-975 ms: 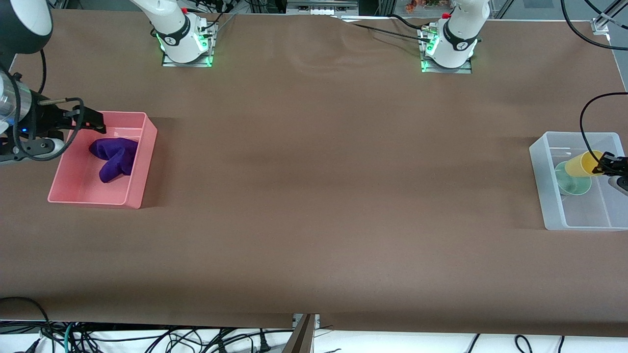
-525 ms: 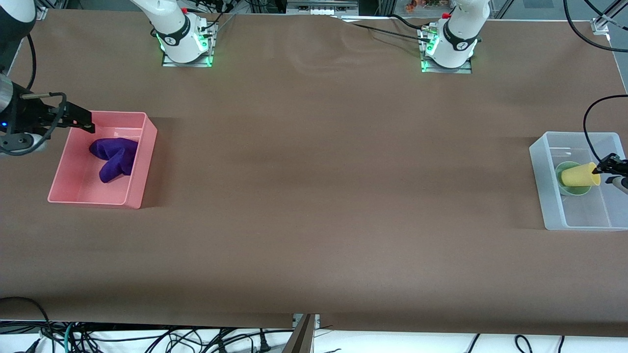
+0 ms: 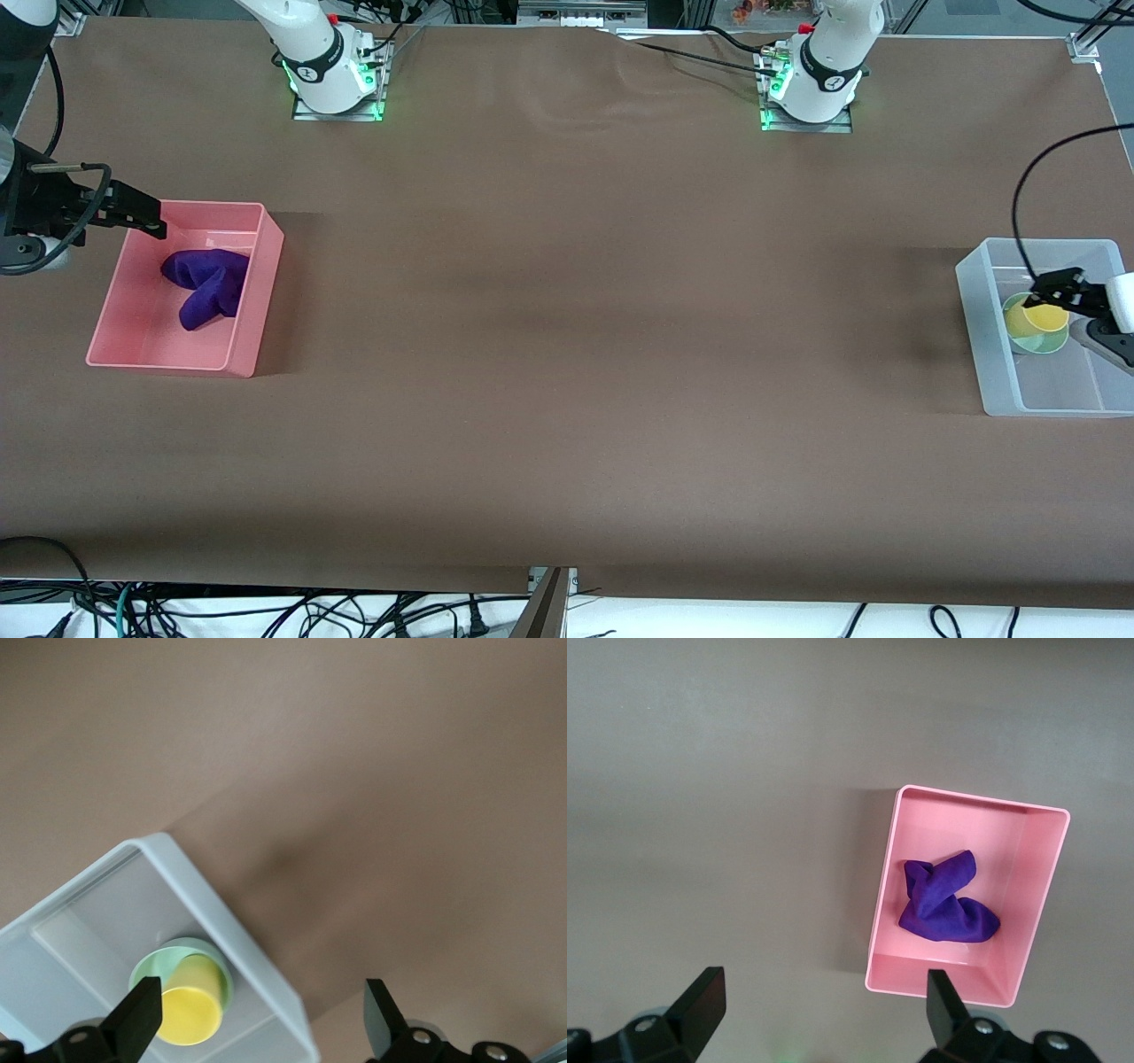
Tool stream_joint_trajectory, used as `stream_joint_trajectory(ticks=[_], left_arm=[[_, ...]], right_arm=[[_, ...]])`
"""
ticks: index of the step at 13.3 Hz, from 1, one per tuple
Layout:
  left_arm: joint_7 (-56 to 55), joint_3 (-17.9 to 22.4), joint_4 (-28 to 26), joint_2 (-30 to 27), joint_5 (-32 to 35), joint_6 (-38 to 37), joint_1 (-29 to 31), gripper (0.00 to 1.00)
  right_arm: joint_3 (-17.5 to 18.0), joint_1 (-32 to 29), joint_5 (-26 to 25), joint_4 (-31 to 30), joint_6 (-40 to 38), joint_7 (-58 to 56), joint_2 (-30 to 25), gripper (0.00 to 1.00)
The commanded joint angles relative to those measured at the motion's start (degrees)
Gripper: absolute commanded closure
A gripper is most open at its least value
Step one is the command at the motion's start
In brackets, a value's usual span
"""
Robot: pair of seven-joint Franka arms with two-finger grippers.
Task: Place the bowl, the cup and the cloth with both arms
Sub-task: 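Release the cup and raise the left gripper from the bin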
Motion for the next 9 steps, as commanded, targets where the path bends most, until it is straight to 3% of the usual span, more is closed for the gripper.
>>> stream_joint_trajectory(ticks=[1,3,5,7,9], left_arm=[[-10.16,-5.34,0.86,-4.1,0.54,-5.16,0.4,0.0],[-17.64,-9.39,1.12,-6.74,0.37,-8.07,0.67,0.0],[-22.39,-8.8,-0.1,-10.69,-1.64,-8.35,-2.56,0.0],[-30.89,3.28,-1.76,-14.47,-4.11,-7.22,-14.74,0.0],[-40.93,12.43,-8.58,-19.03,-9.72,1.36,-22.42,0.0]], right_arm=[[0.3,-0.01,-0.23,0.66,0.18,0.72,0.21,0.0],[0.22,-0.01,-0.32,0.92,0.18,0.73,0.21,0.0],[0.13,-0.1,-0.32,0.92,0.18,0.73,0.21,0.0],[0.13,-0.1,-0.32,0.92,0.18,0.73,0.21,0.0],[0.13,-0.1,-0.32,0.92,0.18,0.73,0.3,0.0]])
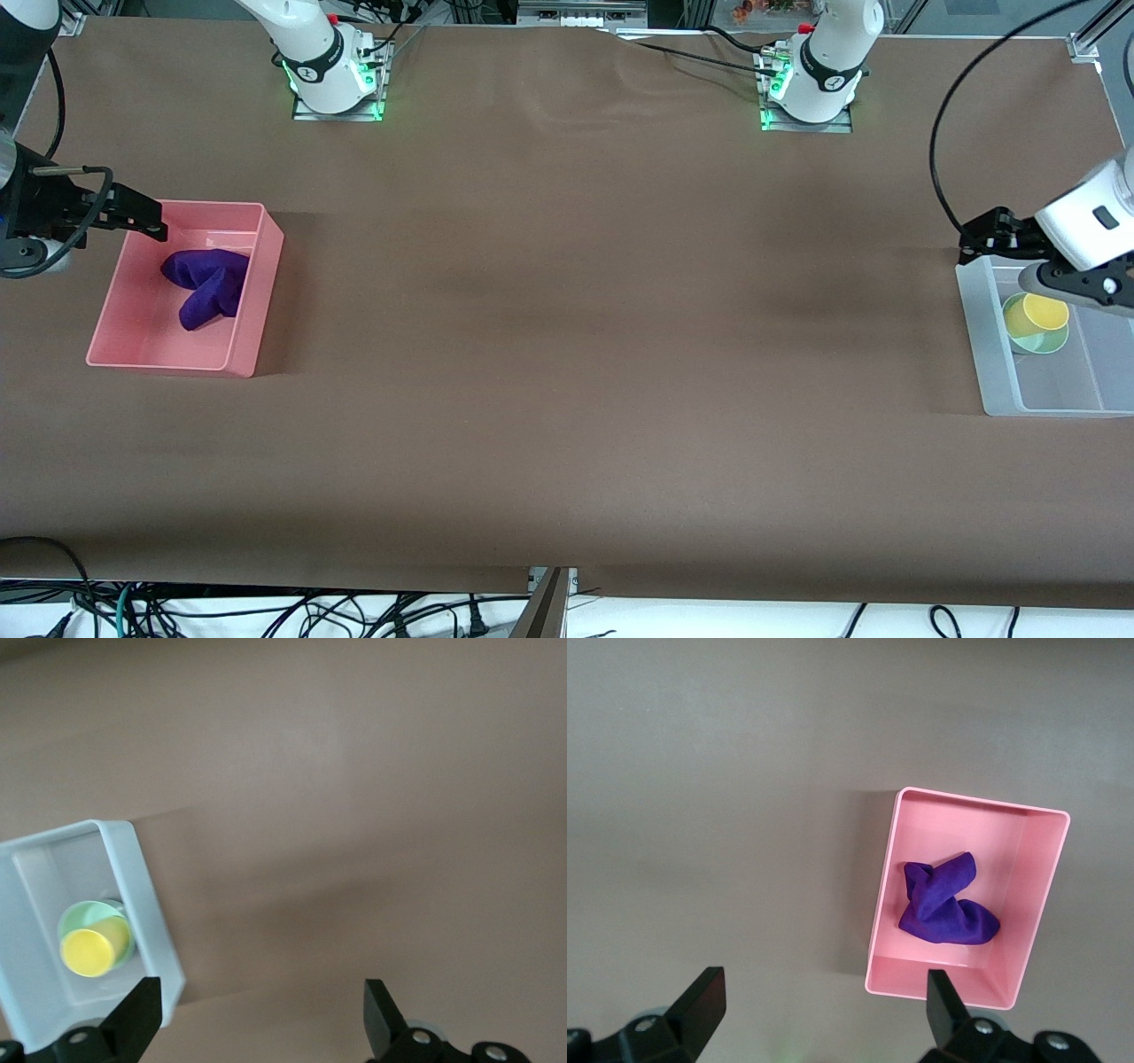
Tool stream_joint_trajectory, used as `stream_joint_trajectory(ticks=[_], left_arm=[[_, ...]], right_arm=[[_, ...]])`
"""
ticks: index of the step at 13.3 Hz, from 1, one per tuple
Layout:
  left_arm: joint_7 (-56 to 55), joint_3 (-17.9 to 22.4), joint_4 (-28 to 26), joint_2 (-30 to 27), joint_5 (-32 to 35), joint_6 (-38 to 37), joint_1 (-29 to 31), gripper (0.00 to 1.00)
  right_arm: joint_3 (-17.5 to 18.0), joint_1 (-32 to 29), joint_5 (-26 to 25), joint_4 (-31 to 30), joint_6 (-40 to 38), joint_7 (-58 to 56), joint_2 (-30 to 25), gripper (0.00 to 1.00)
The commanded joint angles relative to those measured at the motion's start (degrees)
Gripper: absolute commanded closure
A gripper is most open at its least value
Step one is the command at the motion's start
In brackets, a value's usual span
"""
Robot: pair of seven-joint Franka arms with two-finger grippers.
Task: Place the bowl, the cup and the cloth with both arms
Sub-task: 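Release the cup and raise the left gripper from the bin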
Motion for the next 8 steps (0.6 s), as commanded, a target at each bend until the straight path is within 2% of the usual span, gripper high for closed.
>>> stream_joint_trajectory(ticks=[1,2,3,8], left_arm=[[-6.7,8.96,-13.31,-8.9,-4.24,10.0,-7.43,0.0],[-6.53,8.98,-16.32,-10.67,-3.89,11.16,-7.8,0.0],[-6.62,9.15,-17.05,-10.86,-3.98,11.26,-9.02,0.0],[-6.97,10.64,-17.15,-11.22,-4.5,11.0,-11.14,0.0]], right_arm=[[0.14,-0.05,-0.29,0.89,-0.15,0.7,0.14,0.0],[0.14,-0.14,-0.29,0.89,-0.23,0.7,0.14,0.0],[0.14,-0.23,-0.29,0.89,-0.24,0.7,0.14,0.0],[0.05,-0.23,-0.2,0.89,-0.24,0.7,0.14,0.0]])
